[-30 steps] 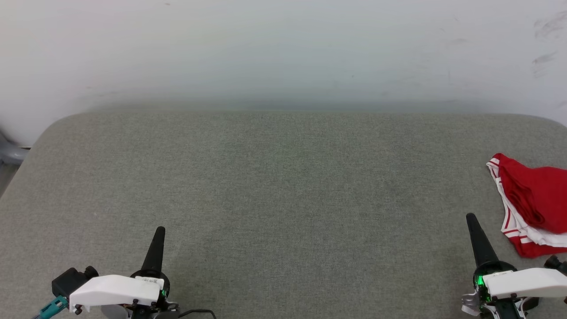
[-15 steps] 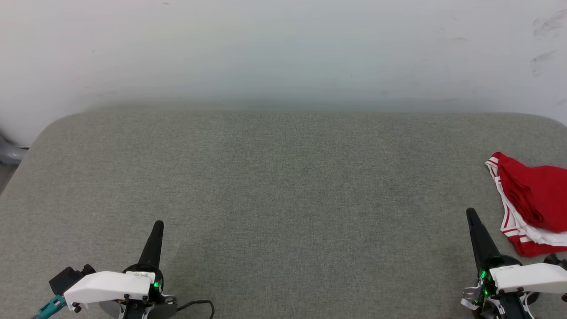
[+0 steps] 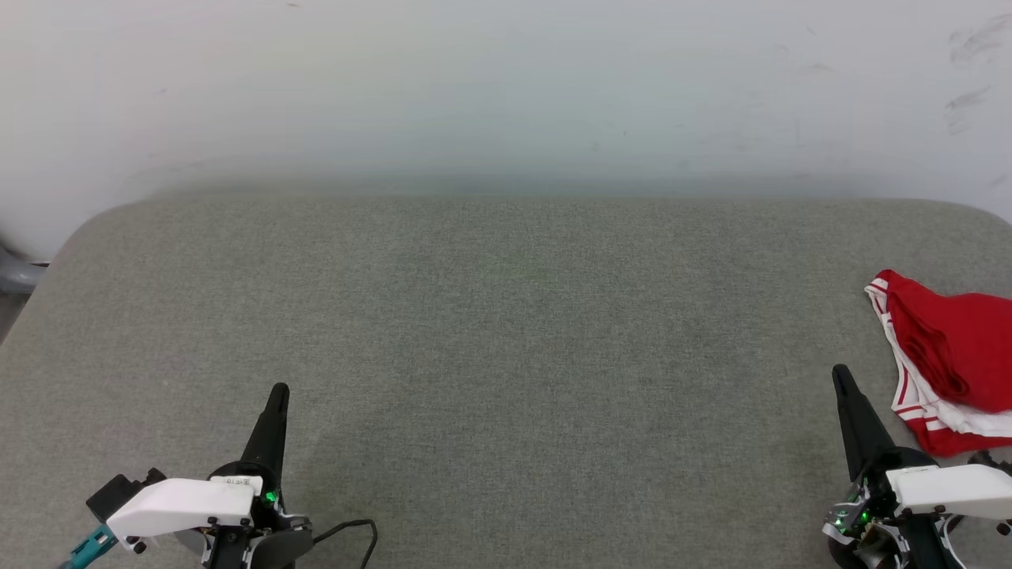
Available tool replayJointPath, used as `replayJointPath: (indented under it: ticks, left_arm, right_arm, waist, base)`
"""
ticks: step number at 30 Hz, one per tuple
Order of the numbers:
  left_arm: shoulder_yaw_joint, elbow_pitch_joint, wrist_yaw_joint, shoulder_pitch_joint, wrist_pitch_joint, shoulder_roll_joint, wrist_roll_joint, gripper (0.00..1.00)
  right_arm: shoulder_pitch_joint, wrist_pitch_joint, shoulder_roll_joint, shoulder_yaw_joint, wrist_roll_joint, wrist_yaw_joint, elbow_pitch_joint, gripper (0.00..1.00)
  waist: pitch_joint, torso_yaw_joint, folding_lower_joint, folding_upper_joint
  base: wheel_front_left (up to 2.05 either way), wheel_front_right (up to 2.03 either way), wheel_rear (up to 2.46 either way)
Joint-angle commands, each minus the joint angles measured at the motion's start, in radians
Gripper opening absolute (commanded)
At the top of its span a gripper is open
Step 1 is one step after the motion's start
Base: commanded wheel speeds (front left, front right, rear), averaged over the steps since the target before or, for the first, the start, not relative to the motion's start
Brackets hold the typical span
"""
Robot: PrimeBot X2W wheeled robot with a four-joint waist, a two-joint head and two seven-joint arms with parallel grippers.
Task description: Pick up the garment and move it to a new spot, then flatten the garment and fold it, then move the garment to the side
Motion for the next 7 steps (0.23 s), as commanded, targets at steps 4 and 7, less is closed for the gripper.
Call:
replayJointPath:
  ticks: [4, 7]
  left_arm:
    - [0.006, 0.003, -0.006, -0.018, 0.011, -0.001, -0.044, 0.00]
    - [0.009, 0.005, -0.008, -0.021, 0.017, -0.001, -0.065, 0.00]
  right_arm:
    - [-0.022, 0.012, -0.002, -0.003, 0.043, 0.000, 0.005, 0.00]
    - [-0.028, 0.019, -0.001, -0.005, 0.065, 0.000, 0.007, 0.00]
  waist:
    - [0.001, -0.001, -0.0001, 0.0000]
    - [0.001, -0.002, -0.0001, 0.0000]
  base:
    - [0.00, 0.00, 0.00]
    - [0.00, 0.00, 0.00]
